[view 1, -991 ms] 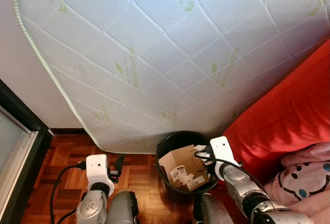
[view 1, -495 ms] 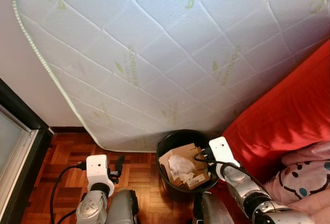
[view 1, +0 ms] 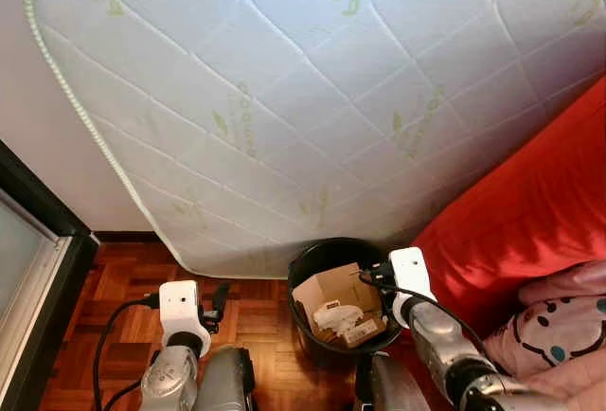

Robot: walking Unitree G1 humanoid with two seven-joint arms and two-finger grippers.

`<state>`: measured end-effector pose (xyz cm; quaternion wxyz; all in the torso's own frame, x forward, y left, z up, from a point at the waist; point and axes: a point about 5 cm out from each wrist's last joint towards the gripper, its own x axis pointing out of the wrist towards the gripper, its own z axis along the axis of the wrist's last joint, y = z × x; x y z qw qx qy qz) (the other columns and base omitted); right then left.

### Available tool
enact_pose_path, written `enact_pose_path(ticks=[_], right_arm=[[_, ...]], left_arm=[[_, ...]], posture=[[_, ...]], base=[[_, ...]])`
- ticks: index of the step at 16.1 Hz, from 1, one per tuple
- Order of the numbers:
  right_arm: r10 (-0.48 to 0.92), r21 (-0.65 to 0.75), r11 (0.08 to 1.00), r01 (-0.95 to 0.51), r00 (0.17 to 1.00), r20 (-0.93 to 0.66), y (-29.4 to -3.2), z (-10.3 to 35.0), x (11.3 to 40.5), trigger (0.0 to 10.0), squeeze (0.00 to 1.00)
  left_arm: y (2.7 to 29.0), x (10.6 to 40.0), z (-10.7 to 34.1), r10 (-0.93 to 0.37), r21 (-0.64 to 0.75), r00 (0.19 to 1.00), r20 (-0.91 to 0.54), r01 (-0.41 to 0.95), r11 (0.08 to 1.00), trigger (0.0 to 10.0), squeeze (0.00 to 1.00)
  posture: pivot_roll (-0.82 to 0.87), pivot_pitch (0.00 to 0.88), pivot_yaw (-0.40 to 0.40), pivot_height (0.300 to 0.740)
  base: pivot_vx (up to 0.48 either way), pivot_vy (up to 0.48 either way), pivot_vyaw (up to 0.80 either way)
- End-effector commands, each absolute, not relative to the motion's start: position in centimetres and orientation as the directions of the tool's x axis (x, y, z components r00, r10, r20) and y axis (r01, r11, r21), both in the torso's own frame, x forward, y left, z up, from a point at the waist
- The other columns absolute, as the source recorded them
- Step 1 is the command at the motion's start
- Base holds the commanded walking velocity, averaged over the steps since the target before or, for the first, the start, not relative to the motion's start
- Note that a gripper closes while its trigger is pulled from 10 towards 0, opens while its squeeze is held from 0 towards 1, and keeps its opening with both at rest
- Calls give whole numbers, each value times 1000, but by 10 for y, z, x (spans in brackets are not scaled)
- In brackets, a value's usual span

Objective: Clean up the room

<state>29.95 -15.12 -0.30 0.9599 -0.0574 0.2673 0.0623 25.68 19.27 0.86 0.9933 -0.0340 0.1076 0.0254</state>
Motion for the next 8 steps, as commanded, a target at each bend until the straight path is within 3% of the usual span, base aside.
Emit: enact_pose_path(ticks=[1,8], right_arm=[[85,-36,992,-122,843,-530,-154,-10,292,10000,0],[45,11,999,-47,818,-573,-163,-26,273,10000,0]], left_arm=[[191,255,2,35,-60,966,-255,-52,997,10000,0],[191,260,3,37,-59,966,-256,-54,997,10000,0]], posture=[[-2,135,-44,626],[-6,115,-46,696]], base=[[0,0,0],[0,0,0]])
